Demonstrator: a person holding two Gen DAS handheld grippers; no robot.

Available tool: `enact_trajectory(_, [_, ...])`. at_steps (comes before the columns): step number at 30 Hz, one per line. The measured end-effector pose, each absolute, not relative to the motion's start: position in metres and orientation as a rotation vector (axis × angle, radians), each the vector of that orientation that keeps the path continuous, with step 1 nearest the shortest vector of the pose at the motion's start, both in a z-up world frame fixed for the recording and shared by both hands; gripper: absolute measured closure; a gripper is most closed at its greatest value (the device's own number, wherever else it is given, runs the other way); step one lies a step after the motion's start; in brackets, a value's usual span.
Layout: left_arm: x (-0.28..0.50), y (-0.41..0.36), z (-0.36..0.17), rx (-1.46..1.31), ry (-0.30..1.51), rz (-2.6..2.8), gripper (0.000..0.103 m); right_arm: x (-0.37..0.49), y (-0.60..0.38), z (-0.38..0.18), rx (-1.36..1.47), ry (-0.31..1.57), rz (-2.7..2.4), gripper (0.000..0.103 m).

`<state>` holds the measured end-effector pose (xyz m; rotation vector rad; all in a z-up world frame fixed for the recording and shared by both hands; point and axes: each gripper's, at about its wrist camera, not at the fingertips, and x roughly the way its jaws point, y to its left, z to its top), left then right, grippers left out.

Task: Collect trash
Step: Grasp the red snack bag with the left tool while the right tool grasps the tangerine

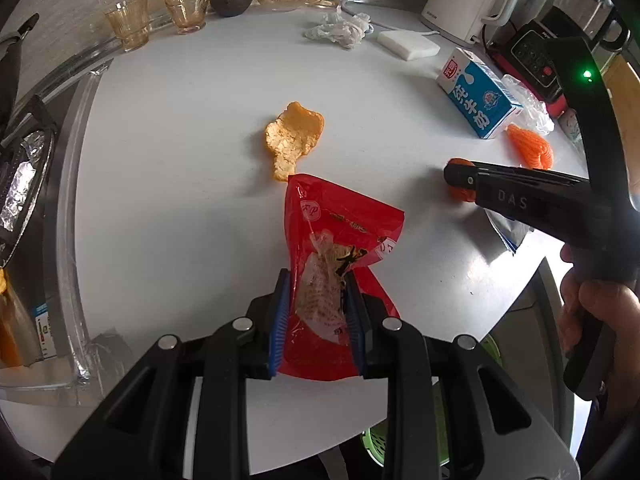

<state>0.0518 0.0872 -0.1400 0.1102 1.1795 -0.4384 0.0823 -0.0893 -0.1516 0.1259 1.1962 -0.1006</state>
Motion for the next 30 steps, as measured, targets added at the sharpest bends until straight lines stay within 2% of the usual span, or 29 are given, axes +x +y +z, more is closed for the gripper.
enact_trajectory(8, [0.03, 0.084, -0.121, 0.146, 1.159, -0.488, 0.077, 0.059, -0.084, -0.119, 0.143, 1.13, -0.07, 0.078])
enact_trajectory(16, [-0.026, 0.054, -0.103, 0.212, 1.152, -0.622, 0.077, -0.033, -0.094, -0.083, 0.146, 1.093, -0.084, 0.078])
enact_trajectory(24, [-0.09, 0.01, -0.122, 0.359, 1.219, -0.793, 0.076, -0.123, -0.122, -0.081, 0.166, 1.125, -0.121, 0.078])
enact_trajectory(30, [-0.123, -0.008, -0.14, 0.363, 1.279, -0.814, 0.075, -0.169, -0.141, -0.087, 0.208, 1.131, -0.121, 0.078])
